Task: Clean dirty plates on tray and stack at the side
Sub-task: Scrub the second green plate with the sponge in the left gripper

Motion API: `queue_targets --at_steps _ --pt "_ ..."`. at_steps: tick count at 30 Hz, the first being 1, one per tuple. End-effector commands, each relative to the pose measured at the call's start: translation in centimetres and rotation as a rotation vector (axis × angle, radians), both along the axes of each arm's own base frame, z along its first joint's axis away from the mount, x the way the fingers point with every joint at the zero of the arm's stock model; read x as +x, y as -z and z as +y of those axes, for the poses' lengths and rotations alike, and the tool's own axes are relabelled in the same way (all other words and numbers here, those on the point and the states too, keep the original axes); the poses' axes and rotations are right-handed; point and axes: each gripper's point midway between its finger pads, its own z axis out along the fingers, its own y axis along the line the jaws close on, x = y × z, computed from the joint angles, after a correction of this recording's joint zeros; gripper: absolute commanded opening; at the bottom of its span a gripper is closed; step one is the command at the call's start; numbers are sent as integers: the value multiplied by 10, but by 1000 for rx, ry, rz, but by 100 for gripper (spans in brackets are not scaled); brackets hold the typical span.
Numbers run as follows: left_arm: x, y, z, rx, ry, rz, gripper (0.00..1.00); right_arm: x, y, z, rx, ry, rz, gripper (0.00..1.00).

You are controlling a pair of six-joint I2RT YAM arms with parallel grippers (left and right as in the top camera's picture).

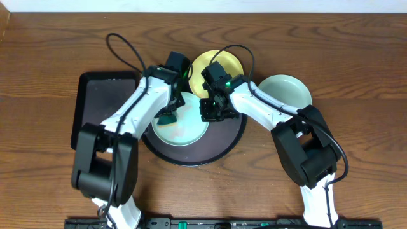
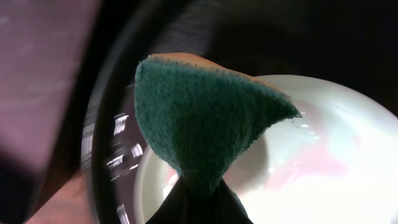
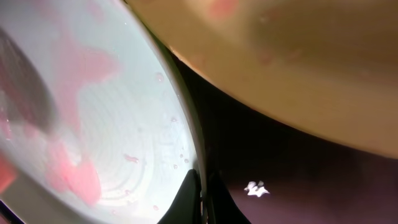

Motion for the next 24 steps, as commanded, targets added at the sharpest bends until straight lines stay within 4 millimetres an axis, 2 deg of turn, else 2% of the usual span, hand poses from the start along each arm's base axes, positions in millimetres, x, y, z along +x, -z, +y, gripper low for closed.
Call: queue_targets --at_steps 1,6,12,19,24 --pt "-10 -4 4 33 -105 -12 7 -9 13 7 13 -30 45 1" --pt "-35 15 -24 -31 -31 68 7 -9 13 7 13 -30 45 1" --pt "-39 39 -38 -33 99 48 7 -10 13 7 13 -37 43 1" --pt "-28 47 -38 -23 224 15 7 -10 13 7 13 -37 43 1" --pt "-3 38 -25 75 203 -103 7 -10 13 7 13 -37 43 1"
